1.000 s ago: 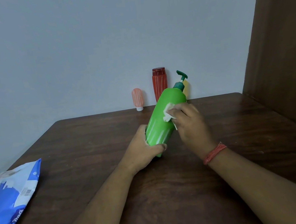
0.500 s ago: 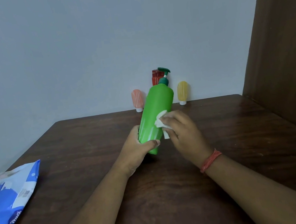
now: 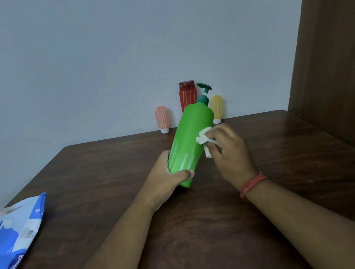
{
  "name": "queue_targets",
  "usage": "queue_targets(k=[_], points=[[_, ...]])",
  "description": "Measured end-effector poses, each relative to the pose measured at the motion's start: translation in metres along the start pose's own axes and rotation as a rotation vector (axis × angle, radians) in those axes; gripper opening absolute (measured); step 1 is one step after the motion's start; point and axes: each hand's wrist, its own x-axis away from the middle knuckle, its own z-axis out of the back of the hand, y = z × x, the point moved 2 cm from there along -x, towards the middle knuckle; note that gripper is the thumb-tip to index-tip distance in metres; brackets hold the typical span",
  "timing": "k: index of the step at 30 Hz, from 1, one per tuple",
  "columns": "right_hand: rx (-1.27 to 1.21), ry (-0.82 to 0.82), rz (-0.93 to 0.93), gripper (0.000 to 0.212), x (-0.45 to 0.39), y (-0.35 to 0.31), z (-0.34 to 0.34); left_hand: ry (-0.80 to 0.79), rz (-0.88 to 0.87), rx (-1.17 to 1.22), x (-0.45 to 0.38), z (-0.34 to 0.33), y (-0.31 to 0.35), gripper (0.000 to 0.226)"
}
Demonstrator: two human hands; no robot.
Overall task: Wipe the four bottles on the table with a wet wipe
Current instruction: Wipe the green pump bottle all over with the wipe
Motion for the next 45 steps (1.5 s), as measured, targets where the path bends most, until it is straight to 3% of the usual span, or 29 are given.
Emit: queue_targets(k=[5, 9, 15, 19, 24, 29, 34, 40, 45], points=[[-0.011, -0.177, 0.165, 0.011, 0.006, -0.016, -0.008, 0.028, 0.019, 0.098, -0.003, 0.003, -0.005, 0.062], [-0.021, -0.011, 0.006, 0.013, 0.001, -0.005, -0.002, -0.025, 0.024, 0.096, -0.003, 0.002, -0.005, 0.071], [-0.005, -0.189, 0.167, 0.011, 0.008, -0.016, -0.009, -0.03, 0.03, 0.176, -0.001, 0.004, -0.003, 0.047], [-0.029, -0.019, 0.01, 0.012, 0.002, -0.004, -0.002, -0.06, 0.021, 0.148, -0.001, 0.001, -0.002, 0.057], [-0.049, -0.215, 0.178, 0.01, 0.011, -0.02, -0.01, -0.043, 0.029, 0.237, -0.001, 0.004, -0.004, 0.055], [-0.063, -0.065, 0.023, 0.012, 0.005, -0.011, -0.005, -0.05, 0.034, 0.261, 0.0, 0.002, -0.004, 0.07], [-0.12, -0.228, 0.15, 0.006, 0.013, -0.027, -0.012, 0.016, 0.032, 0.403, 0.0, 0.003, -0.003, 0.07], [-0.127, -0.04, -0.002, 0.007, 0.007, -0.013, -0.005, -0.031, 0.058, 0.48, 0.003, -0.005, -0.001, 0.074], [-0.177, -0.221, 0.11, 0.005, 0.012, -0.026, -0.011, 0.002, 0.069, 0.566, 0.002, -0.001, -0.001, 0.067]])
